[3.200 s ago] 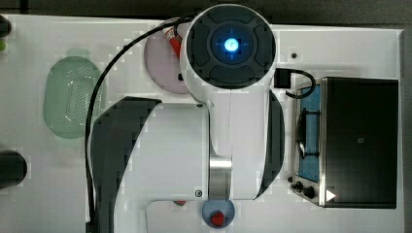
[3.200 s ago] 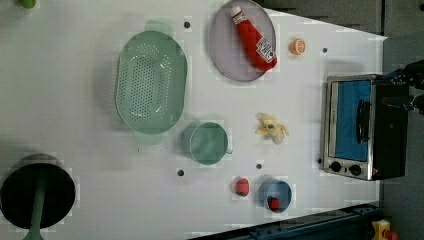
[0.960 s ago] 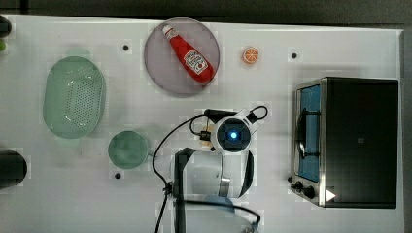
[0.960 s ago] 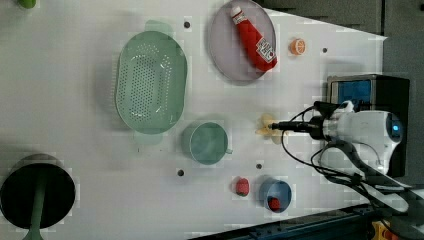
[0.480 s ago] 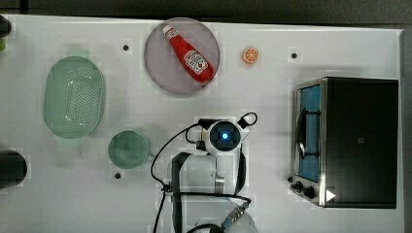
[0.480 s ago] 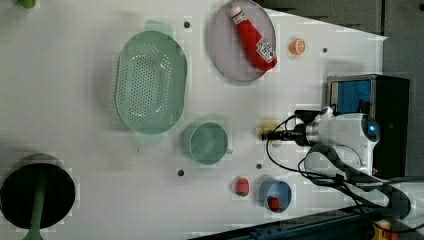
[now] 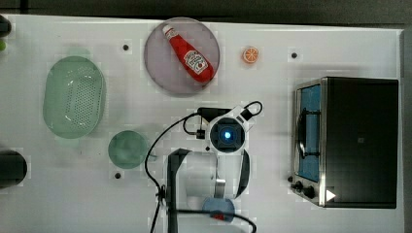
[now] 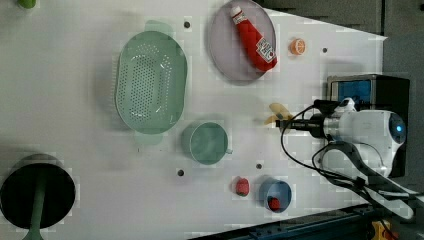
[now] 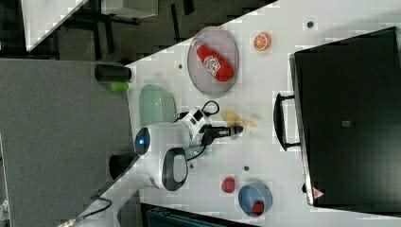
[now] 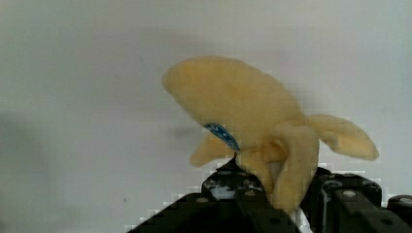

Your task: Pick Banana and place it in mug.

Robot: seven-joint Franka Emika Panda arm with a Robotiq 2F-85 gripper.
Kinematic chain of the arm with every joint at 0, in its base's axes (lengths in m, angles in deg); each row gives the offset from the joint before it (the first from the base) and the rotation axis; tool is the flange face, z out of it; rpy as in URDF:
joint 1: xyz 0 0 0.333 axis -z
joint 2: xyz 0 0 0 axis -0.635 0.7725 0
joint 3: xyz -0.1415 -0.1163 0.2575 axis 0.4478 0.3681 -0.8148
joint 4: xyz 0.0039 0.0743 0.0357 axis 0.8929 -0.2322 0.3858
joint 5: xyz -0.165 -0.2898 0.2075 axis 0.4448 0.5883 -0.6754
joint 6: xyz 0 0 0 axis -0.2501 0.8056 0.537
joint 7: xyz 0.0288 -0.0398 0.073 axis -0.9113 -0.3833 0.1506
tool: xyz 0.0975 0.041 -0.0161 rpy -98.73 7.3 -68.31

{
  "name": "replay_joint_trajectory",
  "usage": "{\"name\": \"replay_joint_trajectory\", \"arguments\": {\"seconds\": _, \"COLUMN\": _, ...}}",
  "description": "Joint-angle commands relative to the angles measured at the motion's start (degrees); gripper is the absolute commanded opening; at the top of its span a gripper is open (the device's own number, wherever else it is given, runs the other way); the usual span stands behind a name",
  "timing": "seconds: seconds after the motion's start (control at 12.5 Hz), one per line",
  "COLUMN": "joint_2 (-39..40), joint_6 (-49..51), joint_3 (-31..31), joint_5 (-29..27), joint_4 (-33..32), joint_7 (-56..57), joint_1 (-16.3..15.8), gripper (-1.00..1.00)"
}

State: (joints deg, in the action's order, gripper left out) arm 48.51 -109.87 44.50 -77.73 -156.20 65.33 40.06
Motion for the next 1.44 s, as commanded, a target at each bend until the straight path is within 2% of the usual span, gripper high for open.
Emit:
{"name": "replay_joint_trajectory", "arguments": {"seconds": 0.08, "joint_2": -5.58, "joint_6": 5.80, "joint_3": 0.36, "joint_5": -0.11, "joint_4": 0.05, "joint_7": 1.32, "joint_1": 1.63, "gripper": -0.46}}
{"name": "replay_joint_trajectory", "arguments": {"seconds": 0.56, "joint_2": -24.91, "joint_6": 25.04, "joint_3": 0.80, "joint_5": -0.11, "joint_4": 3.92, "joint_7": 1.26, "joint_1": 1.66, "gripper": -0.46}}
{"name": "replay_joint_trajectory", "arguments": {"seconds": 0.8, "joint_2": -30.47, "joint_6": 36.89, "joint_3": -0.61, "joint_5": -0.11, "joint_4": 5.95, "joint_7": 0.50, "joint_1": 0.78, "gripper": -0.46}}
{"name": "replay_joint_trajectory", "arguments": {"seconds": 1.2, "joint_2": -30.24, "joint_6": 39.86, "joint_3": -13.21, "joint_5": -0.37, "joint_4": 6.51, "joint_7": -18.08, "joint_1": -1.91, "gripper": -0.46}}
{"name": "replay_joint_trajectory", "arguments": {"seconds": 1.44, "joint_2": -27.98, "joint_6": 38.61, "joint_3": -21.23, "joint_5": -5.83, "joint_4": 6.57, "joint_7": -31.74, "joint_1": -2.28, "gripper": -0.46}}
